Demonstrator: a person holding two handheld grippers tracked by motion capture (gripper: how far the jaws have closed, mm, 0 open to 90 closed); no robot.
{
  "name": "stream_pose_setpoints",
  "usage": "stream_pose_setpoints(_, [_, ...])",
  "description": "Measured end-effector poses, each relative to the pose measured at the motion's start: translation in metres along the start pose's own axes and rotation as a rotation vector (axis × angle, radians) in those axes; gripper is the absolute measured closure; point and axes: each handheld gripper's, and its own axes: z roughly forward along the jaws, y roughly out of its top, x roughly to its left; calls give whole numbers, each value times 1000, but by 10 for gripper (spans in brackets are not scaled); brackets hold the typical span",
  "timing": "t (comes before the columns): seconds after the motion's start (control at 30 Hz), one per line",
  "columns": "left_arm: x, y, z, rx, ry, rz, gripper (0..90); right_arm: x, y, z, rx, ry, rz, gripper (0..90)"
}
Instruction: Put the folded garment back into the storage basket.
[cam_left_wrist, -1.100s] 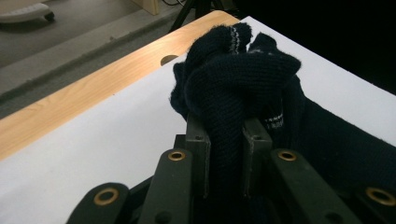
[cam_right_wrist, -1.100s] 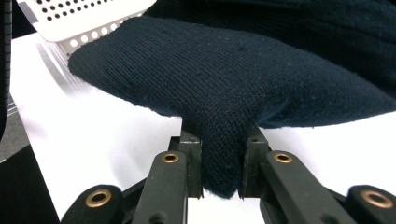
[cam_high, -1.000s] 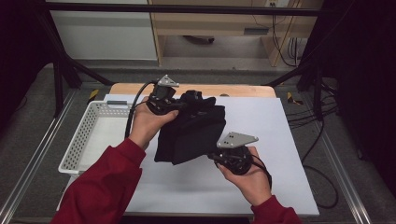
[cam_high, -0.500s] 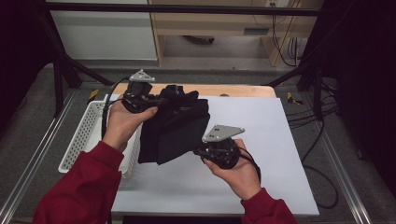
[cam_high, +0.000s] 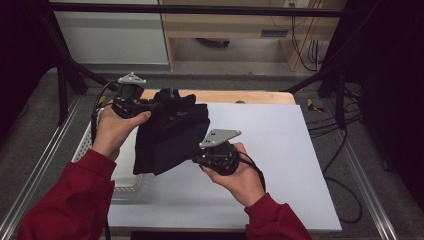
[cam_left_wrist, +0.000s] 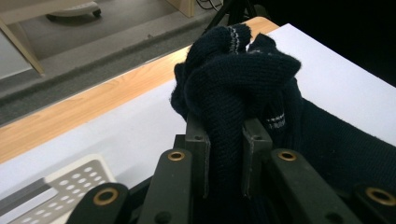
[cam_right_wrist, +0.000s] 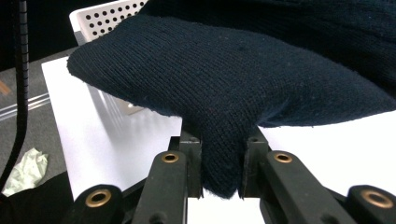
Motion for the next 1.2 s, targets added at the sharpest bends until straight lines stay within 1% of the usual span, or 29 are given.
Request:
stream_pose_setpoints(0.03, [2,0,-2,-3,1,-5,772,1,3,1,1,1,-4,763])
stream_pose_setpoints(0.07, [6,0,-6,-6,9,-7,772,2,9,5,0,0,-20,763])
stream_pose_setpoints(0.1, [6,0,-6,-6,9,-7,772,2,9,5,0,0,-20,763])
stream_pose_setpoints(0.13, [12,0,-11,-15,15,-16,772,3,16,9,-12,8,-19,764])
stream_pose_setpoints(0.17, [12,0,-11,-15,15,-16,772,3,16,9,-12,8,-19,764])
stream_pose_setpoints(0.2, [15,1,-14,-14,23,-12,772,3,18,11,-12,13,-25,764])
stream_pose_setpoints(0.23, [17,1,-16,-12,29,-11,772,3,21,15,-6,13,-41,764])
stream_pose_setpoints(0.27, [23,1,-20,-16,40,-12,772,3,26,20,-5,12,-44,763])
stream_pose_setpoints(0.33, [25,1,-22,-14,45,-15,772,4,28,22,-5,14,-46,763])
stream_pose_setpoints(0.4, [33,0,-29,-14,71,-18,772,6,35,29,-7,20,-69,764])
stream_pose_setpoints(0.43, [33,0,-29,-14,71,-18,771,6,35,29,-7,20,-69,764])
stream_pose_setpoints(0.47, [37,-1,-32,-16,79,-23,772,7,41,34,-15,24,-74,764])
stream_pose_setpoints(0.53, [42,-2,-36,-19,89,-29,771,8,43,36,-17,26,-75,763])
stream_pose_setpoints(0.6, [46,-3,-38,-16,99,-31,771,11,50,46,-20,36,-80,763])
stream_pose_setpoints(0.63, [49,-4,-40,-11,107,-29,771,11,50,46,-20,36,-80,763])
stream_pose_setpoints(0.67, [53,-5,-41,-9,113,-31,771,13,55,54,-17,41,-85,763])
stream_pose_setpoints(0.7, [56,-6,-42,-9,115,-34,771,13,55,54,-17,41,-85,763])
stream_pose_setpoints(0.73, [59,-8,-44,-8,120,-38,771,15,59,60,-15,47,-89,763])
stream_pose_setpoints(0.77, [61,-9,-45,-9,123,-40,771,15,59,60,-15,47,-89,763])
stream_pose_setpoints(0.83, [66,-11,-47,-10,121,-59,771,14,62,63,-15,54,-88,763])
stream_pose_setpoints(0.87, [70,-10,-48,-4,122,-66,771,13,67,68,-24,71,-81,763])
stream_pose_setpoints(0.9, [70,-10,-48,-4,122,-66,771,13,67,68,-24,71,-81,763])
stream_pose_setpoints(0.97, [71,-9,-50,-4,137,-53,771,13,71,73,-17,71,-85,763])
stream_pose_setpoints(1.0, [72,-10,-51,-6,137,-55,771,14,74,76,-21,71,-90,763])
stream_pose_setpoints(1.1, [75,-11,-53,-1,150,-57,770,14,74,78,-20,73,-90,763])
stream_pose_setpoints(1.13, [77,-12,-54,2,154,-62,770,15,74,82,-18,71,-92,763])
stream_pose_setpoints(1.17, [77,-12,-54,2,154,-62,770,15,74,82,-18,71,-92,763])
stream_pose_setpoints(1.2, [77,-13,-55,9,160,-56,770,17,74,85,-16,71,-102,763])
